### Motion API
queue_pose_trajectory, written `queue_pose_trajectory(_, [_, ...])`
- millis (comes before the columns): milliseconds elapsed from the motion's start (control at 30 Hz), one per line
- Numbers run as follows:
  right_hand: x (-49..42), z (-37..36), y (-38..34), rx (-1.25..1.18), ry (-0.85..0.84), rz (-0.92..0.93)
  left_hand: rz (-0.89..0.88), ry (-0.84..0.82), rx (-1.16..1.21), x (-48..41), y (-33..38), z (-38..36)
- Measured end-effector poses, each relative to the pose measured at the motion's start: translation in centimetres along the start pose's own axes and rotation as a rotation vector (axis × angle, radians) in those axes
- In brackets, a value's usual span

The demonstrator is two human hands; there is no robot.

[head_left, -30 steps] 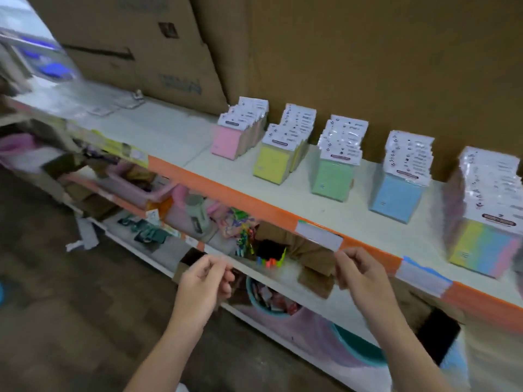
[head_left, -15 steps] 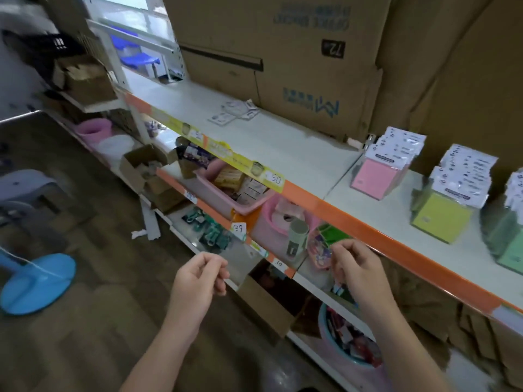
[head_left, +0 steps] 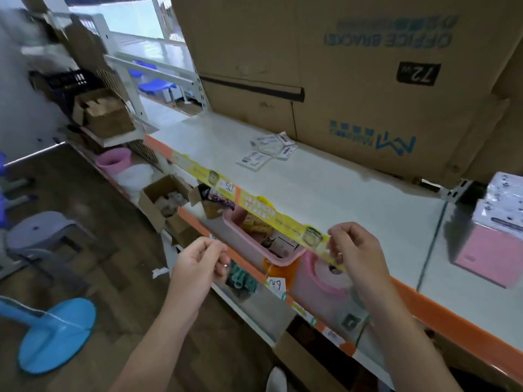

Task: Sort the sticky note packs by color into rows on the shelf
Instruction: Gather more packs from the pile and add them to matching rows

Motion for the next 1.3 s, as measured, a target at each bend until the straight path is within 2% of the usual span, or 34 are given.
queue_pose_trajectory(167, [-8.2,-4.3,-0.7,0.002,-0.019,-0.021,-0.014,-0.009,0.033,-10.1,2.2,-0.5])
queue_pose_trajectory(333, [-15.9,-8.5,0.2,0.113,-0.03,-0.074,-0.033,-0.065,-0.126,-19.8,4.4,-2.6])
queue_pose_trajectory(467, [-22.1,-11.2,1.4,0.281,0.033,-0.073,-0.09,-0.141,-0.264,-26.6,5.6,-4.6])
queue_pose_trajectory(633, [-28.5,-13.1,2.7,0.58,0.107,-0.165,-0.287,-0.176,-0.526,-34.6,6.0,-7.6])
queue_pose_trajectory(767, [-30.6,-13.8,3.2,0.606,0.213,-0.249,-0.277,-0.309,-0.65,-40.3,5.5,-10.6])
queue_pose_trajectory(933, [-32.0,-14.2,3.3,0.657,0.3,-0.363,-0.292,-0.616,-0.951,-44.8,5.2,-14.2])
queue_pose_trajectory(1033, [-32.2,-14.4,3.1,0.595,0.333,-0.324,-0.356,-0.723,-0.906,-45.6,5.2,-14.7])
queue_pose_trajectory(1133, [-31.9,-14.4,3.2,0.413,0.457,-0.312,-0.45,-0.817,-0.867,-44.8,5.0,-15.1])
queue_pose_trajectory(1233, [-31.3,-15.1,3.8,-0.102,0.491,-0.354,-0.537,-0.827,-0.802,-44.2,4.9,-15.4])
queue_pose_trajectory(1300, [-30.7,-15.3,3.8,-0.333,0.482,-0.33,-0.51,-0.868,-0.746,-44.1,4.9,-15.4])
Point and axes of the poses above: each hand's wrist, its own x-axis away from the middle knuckle, its own z-axis out of the back of the hand, y = z × x, the point moved 5 cm from there along -x, towards the middle knuckle, and after that the axes turned 8 degrees about -x, right-handed, at the moved point
